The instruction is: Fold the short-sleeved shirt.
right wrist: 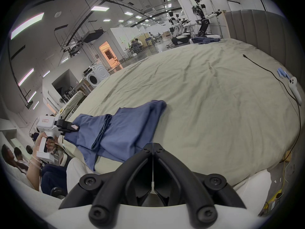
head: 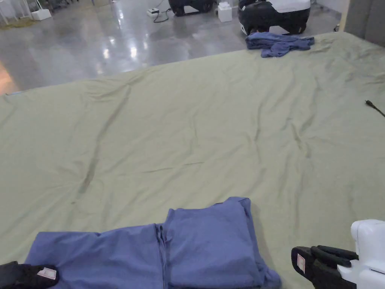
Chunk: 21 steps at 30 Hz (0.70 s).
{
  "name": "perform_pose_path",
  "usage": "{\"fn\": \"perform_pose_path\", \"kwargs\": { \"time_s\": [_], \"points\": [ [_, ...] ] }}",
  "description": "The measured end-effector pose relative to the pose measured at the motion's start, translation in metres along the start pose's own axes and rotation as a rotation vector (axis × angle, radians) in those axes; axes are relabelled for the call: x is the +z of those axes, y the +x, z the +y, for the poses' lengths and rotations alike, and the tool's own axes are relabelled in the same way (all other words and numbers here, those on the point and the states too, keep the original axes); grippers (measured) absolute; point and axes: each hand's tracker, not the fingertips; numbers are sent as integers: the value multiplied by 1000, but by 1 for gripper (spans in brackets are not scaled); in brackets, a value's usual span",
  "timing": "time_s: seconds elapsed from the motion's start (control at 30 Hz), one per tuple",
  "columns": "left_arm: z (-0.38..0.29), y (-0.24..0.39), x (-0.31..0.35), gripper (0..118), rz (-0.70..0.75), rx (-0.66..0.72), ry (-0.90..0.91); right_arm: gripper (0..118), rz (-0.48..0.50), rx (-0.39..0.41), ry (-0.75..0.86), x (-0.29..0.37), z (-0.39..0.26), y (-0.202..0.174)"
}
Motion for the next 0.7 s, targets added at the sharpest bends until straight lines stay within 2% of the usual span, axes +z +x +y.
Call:
{"fn": "perform_pose_path", "kwargs": {
  "time_s": [0.07,0.2,0.33,0.4,0.5,0.6,0.63,0.7],
  "points": [
    [-4,23,5,11,-1,-21,-1,3,-1,-5,2,1,-2,4],
    [-16,89,3,11,49,-149,31,3,1,-22,13,4,-7,15],
    [-32,155,-17,11,-38,-254,-35,3,10,-57,27,12,-14,27],
    [-41,185,-37,11,-66,-342,-61,3,10,-74,30,16,-18,35],
    [-54,220,-83,11,-104,-362,-137,3,4,-107,40,22,-24,47],
    [-69,237,-134,12,-32,-397,-238,3,-9,-148,53,31,-31,57],
    [-74,241,-146,18,-26,-391,-256,3,-9,-157,56,34,-33,59],
    [-75,239,-165,85,-88,-368,-306,3,-19,-176,61,41,-39,63]
  ]
}}
